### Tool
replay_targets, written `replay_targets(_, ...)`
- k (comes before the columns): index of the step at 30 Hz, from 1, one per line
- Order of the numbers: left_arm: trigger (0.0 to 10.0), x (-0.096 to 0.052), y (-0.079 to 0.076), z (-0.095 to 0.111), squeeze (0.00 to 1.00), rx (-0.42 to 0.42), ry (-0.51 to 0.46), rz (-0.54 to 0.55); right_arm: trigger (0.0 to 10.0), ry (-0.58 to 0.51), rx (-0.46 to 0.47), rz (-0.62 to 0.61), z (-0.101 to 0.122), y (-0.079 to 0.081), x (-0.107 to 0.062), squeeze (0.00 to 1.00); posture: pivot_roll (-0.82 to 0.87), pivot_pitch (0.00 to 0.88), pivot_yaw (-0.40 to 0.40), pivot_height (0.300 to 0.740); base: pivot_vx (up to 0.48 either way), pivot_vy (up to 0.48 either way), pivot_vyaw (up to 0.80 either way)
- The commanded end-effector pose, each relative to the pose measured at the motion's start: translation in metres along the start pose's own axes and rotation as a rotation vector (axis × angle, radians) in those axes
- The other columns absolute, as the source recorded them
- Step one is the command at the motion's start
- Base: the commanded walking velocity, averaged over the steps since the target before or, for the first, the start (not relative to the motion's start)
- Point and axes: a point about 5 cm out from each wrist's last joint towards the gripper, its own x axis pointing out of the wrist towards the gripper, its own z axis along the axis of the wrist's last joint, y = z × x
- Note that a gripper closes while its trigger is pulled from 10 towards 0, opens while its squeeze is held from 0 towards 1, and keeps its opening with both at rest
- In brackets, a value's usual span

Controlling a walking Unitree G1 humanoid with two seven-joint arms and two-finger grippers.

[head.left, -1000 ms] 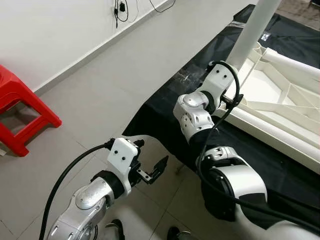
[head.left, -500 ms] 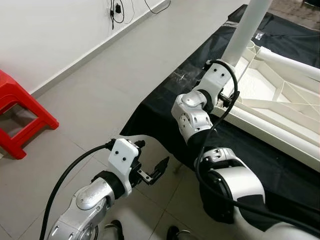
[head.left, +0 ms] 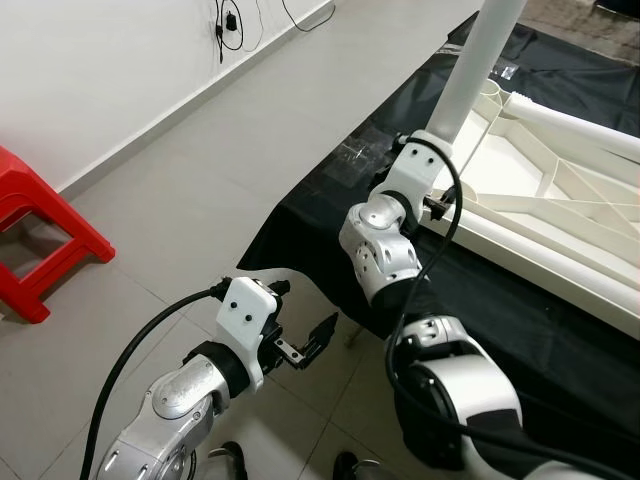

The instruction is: Building children table

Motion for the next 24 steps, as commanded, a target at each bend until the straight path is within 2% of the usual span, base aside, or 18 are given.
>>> replay_targets(1, 10.0, -0.002, -0.001, -0.005, 0.00, 0.001, 0.021, -0.008, 10.0, 0.020, 0.001, 0.017, -0.004, 0.000, -0.003, 1.00, 0.10, 0.269, -0.056, 0.740, 0.000, 0.000, 0.00)
replay_targets(5, 10.0, -0.002, -0.001, -0.005, 0.00, 0.002, 0.020, -0.004, 10.0, 0.017, 0.003, 0.022, -0.005, -0.001, -0.003, 1.00, 0.10, 0.269, -0.054, 0.740, 0.000, 0.000, 0.00)
replay_targets(6, 10.0, -0.002, 0.000, -0.005, 0.00, 0.000, 0.019, 0.002, 10.0, 0.018, 0.002, 0.031, -0.006, -0.001, -0.004, 0.00, 0.09, 0.267, -0.055, 0.740, 0.000, 0.000, 0.00)
replay_targets(17, 10.0, -0.001, 0.004, -0.005, 0.00, 0.006, 0.017, 0.009, 10.0, 0.036, -0.020, 0.095, -0.018, -0.008, -0.014, 0.00, 0.10, 0.256, -0.052, 0.740, 0.000, 0.000, 0.00)
replay_targets(22, 10.0, 0.000, 0.005, -0.005, 0.00, 0.009, 0.013, 0.007, 10.0, 0.036, -0.030, 0.135, -0.020, -0.019, -0.017, 0.00, 0.09, 0.246, -0.048, 0.740, 0.000, 0.000, 0.00)
replay_targets(24, 10.0, 0.001, 0.007, -0.006, 0.00, 0.011, 0.013, 0.007, 10.0, 0.021, -0.051, 0.175, -0.020, -0.028, -0.019, 0.00, 0.09, 0.239, -0.043, 0.740, 0.000, 0.000, 0.00)
